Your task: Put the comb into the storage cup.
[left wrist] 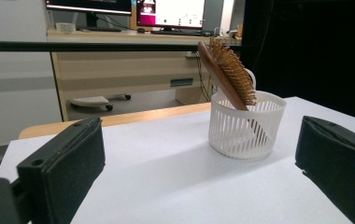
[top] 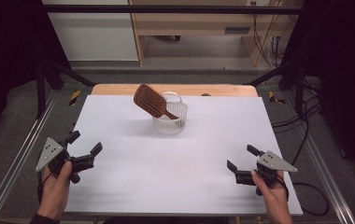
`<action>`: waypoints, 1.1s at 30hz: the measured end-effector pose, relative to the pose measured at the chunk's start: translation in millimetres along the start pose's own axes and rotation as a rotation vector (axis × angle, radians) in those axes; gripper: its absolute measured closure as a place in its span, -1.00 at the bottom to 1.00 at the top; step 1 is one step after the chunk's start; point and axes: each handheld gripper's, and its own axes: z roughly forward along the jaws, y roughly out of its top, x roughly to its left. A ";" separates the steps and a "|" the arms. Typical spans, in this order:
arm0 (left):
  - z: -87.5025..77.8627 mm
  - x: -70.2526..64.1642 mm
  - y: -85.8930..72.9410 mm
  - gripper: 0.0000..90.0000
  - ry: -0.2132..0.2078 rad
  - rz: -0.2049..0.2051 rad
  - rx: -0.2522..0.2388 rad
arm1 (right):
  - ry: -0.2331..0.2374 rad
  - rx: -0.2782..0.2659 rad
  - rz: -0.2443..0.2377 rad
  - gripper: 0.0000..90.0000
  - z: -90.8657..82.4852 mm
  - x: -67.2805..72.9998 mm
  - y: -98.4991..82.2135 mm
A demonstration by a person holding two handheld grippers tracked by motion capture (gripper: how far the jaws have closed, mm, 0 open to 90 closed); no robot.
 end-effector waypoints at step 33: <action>-1.9 -29.3 -32.7 -0.96 -0.084 0.030 0.040 | 0.002 -0.004 -0.013 -0.93 0.6 -1.8 -2.6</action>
